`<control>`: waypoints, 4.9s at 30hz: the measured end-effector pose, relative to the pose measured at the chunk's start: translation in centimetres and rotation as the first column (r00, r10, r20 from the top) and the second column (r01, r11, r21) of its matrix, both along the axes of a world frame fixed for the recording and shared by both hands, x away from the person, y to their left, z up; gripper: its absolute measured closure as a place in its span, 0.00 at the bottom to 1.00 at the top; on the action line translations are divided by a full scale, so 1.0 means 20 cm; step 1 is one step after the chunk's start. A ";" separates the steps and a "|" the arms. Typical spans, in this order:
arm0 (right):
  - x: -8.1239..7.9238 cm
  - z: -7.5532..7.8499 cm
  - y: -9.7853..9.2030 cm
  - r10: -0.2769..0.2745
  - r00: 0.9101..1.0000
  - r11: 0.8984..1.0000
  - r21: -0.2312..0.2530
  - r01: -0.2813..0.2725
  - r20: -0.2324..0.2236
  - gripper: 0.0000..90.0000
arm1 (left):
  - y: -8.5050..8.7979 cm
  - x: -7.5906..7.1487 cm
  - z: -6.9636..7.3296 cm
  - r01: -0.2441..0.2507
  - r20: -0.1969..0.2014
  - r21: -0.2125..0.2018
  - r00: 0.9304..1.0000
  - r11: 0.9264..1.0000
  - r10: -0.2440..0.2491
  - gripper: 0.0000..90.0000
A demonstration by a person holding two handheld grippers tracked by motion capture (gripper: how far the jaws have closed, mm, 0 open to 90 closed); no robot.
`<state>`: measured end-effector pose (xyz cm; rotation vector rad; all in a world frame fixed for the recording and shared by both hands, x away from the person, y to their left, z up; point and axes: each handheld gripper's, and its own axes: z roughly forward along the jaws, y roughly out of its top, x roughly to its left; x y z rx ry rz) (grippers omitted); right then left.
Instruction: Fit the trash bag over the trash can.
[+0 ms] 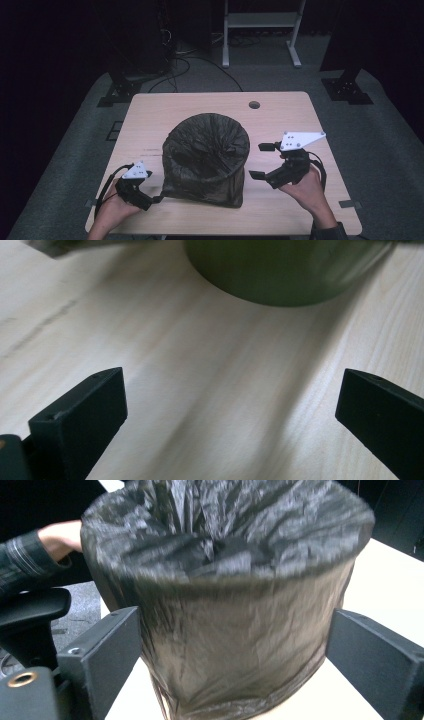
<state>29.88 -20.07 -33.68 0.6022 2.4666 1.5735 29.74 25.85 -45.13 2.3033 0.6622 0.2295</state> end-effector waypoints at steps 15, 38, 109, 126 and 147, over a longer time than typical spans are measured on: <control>0.08 0.20 0.16 0.070 0.997 0.995 -0.069 -0.068 0.037 0.07 | -0.08 -0.04 -0.15 0.060 0.037 0.007 0.998 0.998 -0.060 0.00; 0.31 0.16 0.58 0.133 0.990 0.921 -0.364 -0.142 -0.051 0.07 | -0.09 -0.04 -0.16 0.062 0.048 -0.010 0.997 0.998 -0.061 0.00; 0.41 0.19 1.13 0.136 0.980 0.809 -0.554 -0.194 -0.146 0.07 | -0.09 -0.03 -0.16 0.065 0.048 -0.008 0.997 0.998 -0.065 0.00; 0.53 0.09 1.07 0.022 0.990 0.765 -0.635 -0.106 -0.138 0.07 | -0.09 -0.03 -0.16 0.062 0.049 -0.012 0.997 0.998 -0.062 0.00; 0.39 0.29 0.80 0.096 0.993 0.908 -0.404 -0.114 -0.066 0.07 | -0.09 -0.03 -0.16 0.063 0.047 -0.012 0.997 0.998 -0.062 0.00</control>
